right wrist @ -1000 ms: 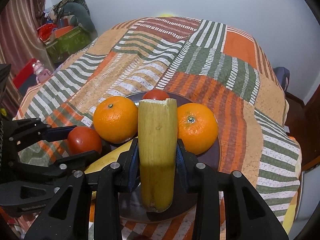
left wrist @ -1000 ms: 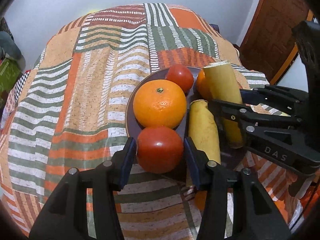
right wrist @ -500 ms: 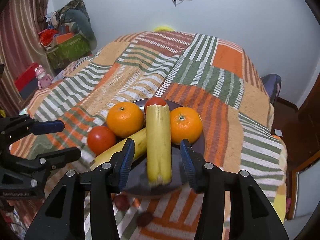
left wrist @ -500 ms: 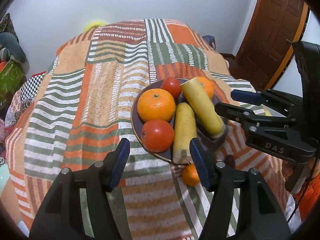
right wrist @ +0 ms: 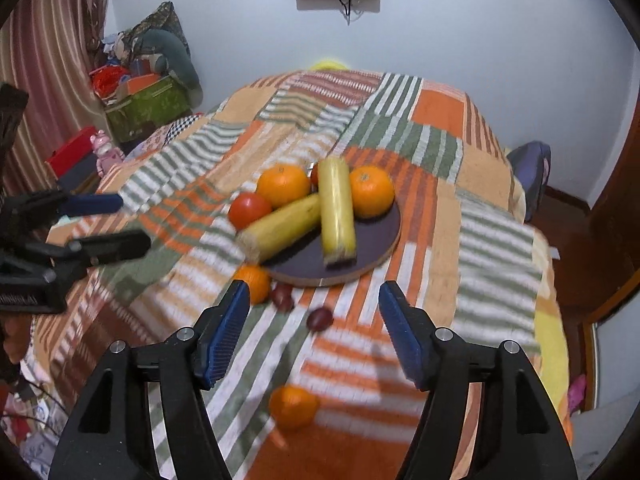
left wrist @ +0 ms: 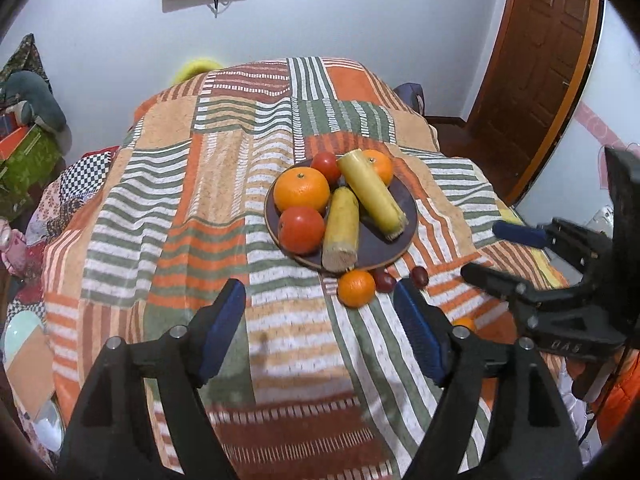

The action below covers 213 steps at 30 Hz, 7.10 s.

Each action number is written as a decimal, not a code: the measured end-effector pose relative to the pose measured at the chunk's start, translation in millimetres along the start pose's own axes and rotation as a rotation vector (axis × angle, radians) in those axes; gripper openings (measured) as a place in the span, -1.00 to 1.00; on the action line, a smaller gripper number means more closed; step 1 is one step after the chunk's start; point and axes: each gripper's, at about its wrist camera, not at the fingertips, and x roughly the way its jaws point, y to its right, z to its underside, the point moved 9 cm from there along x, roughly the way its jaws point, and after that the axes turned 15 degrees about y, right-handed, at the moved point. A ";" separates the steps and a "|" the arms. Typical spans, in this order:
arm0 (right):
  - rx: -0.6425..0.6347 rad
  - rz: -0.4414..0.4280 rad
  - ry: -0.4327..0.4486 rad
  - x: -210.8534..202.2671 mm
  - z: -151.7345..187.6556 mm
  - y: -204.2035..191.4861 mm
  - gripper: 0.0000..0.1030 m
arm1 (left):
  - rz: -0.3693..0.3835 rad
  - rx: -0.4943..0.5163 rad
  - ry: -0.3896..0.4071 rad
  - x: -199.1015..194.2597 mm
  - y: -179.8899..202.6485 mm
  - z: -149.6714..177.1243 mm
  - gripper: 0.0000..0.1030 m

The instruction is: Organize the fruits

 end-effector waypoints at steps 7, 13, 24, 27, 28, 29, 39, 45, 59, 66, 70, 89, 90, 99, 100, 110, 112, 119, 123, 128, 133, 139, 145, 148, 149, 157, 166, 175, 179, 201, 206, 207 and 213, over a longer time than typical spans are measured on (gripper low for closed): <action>0.020 -0.017 -0.114 5.3 55.4 -3.7 0.23 | 0.000 -0.005 -0.043 -7.6 4.6 20.7 0.52; 0.051 -0.019 -0.157 8.6 77.8 0.9 0.02 | 0.013 -0.016 -0.129 5.6 12.7 55.2 0.52; 0.105 -0.073 -0.137 12.3 74.0 -4.4 -0.38 | 0.017 -0.023 -0.178 41.4 21.7 64.5 0.51; 0.113 -0.062 -0.113 8.1 68.0 4.0 -0.38 | 0.026 -0.011 -0.185 53.9 26.5 61.6 0.39; 0.116 -0.055 -0.103 5.8 65.3 8.8 -0.38 | 0.025 -0.002 -0.191 59.2 28.3 61.1 0.32; 0.119 -0.051 -0.097 5.4 64.0 11.6 -0.38 | 0.025 0.002 -0.197 64.0 29.8 60.6 0.28; 0.150 -0.021 -0.066 3.6 53.8 37.7 -0.38 | 0.029 0.017 -0.222 108.6 40.0 56.6 0.00; 0.160 -0.031 -0.066 9.1 52.5 41.0 -0.38 | 0.033 -0.002 -0.220 116.0 39.2 58.5 -0.09; 0.150 -0.019 -0.030 8.4 35.7 47.1 -0.38 | 0.041 -0.007 -0.168 92.2 39.6 44.2 -0.29; 0.131 -0.007 0.008 15.7 13.9 55.4 -0.38 | 0.076 -0.008 -0.118 88.0 56.5 18.8 -0.29; 0.118 -0.004 0.028 24.3 -0.4 59.7 -0.38 | 0.082 -0.010 -0.111 96.2 62.5 10.9 -0.29; 0.107 -0.020 -0.021 95.9 -10.7 65.4 -0.38 | 0.112 -0.040 -0.129 133.8 66.0 13.4 -0.29; 0.107 -0.022 -0.025 98.1 -9.9 64.8 -0.38 | 0.120 -0.042 -0.127 133.8 67.2 13.0 -0.29; 0.099 -0.012 -0.039 106.8 -7.2 66.3 -0.37 | 0.124 -0.030 -0.126 139.2 68.5 13.9 -0.29; 0.096 -0.010 -0.042 107.0 -7.0 66.4 -0.37 | 0.125 -0.033 -0.126 139.3 68.3 14.3 -0.28; 0.108 -0.013 -0.011 92.5 -16.5 69.0 -0.22 | 0.130 -0.033 -0.090 122.6 68.5 4.1 -0.17; 0.113 -0.015 -0.004 86.0 -17.2 68.1 -0.22 | 0.128 -0.032 -0.082 116.8 67.6 1.7 -0.17; 0.094 -0.046 0.009 55.9 -12.9 53.0 -0.22 | 0.110 -0.026 -0.065 91.3 55.7 1.1 -0.17; 0.087 -0.066 0.000 48.2 -3.6 40.3 -0.22 | 0.100 -0.021 -0.078 81.3 46.9 8.8 -0.17; 0.087 -0.097 -0.037 51.1 15.0 22.5 -0.22 | 0.088 0.011 -0.120 76.6 43.1 27.8 -0.17; 0.094 -0.120 -0.102 66.8 34.0 10.3 -0.22 | 0.101 0.003 -0.152 78.7 41.8 43.3 -0.17; 0.083 -0.114 -0.125 79.8 40.6 8.4 -0.46 | 0.117 0.003 -0.174 86.9 47.6 50.5 -0.17; 0.098 -0.112 -0.108 74.9 42.3 15.6 -0.61 | 0.125 0.007 -0.186 98.6 55.1 52.2 -0.17; 0.117 -0.104 -0.094 68.9 41.6 23.9 -0.61 | 0.134 0.008 -0.189 105.0 61.9 52.4 -0.21; 0.125 -0.102 -0.091 67.1 41.6 26.0 -0.61 | 0.135 0.010 -0.190 106.9 63.4 52.1 -0.22; 0.163 -0.078 -0.068 52.5 38.7 41.2 -0.60 | 0.109 0.014 -0.211 125.5 66.5 55.9 -0.48; 0.166 -0.079 -0.057 55.8 33.0 41.8 -0.61 | 0.123 0.012 -0.200 114.7 62.0 53.3 -0.58; 0.155 -0.068 -0.017 57.2 14.5 45.0 -0.61 | 0.144 -0.027 -0.125 94.5 59.4 23.1 -0.58; 0.150 -0.066 0.003 61.1 3.7 47.5 -0.61 | 0.135 -0.043 -0.089 95.8 55.0 4.4 -0.58; 0.133 -0.036 -0.020 100.0 -0.3 61.1 -0.60 | 0.107 -0.031 -0.079 140.5 57.4 -13.7 -0.58; 0.125 -0.030 -0.022 101.4 -1.9 61.4 -0.60 | 0.098 -0.038 -0.084 144.0 54.8 -11.7 -0.58; 0.123 -0.030 -0.022 101.8 -2.1 61.0 -0.60 | 0.096 -0.039 -0.083 144.3 54.3 -11.5 -0.58; 0.121 -0.028 -0.033 102.4 -1.7 62.6 -0.59 | 0.101 -0.040 -0.085 142.8 54.8 -11.4 -0.58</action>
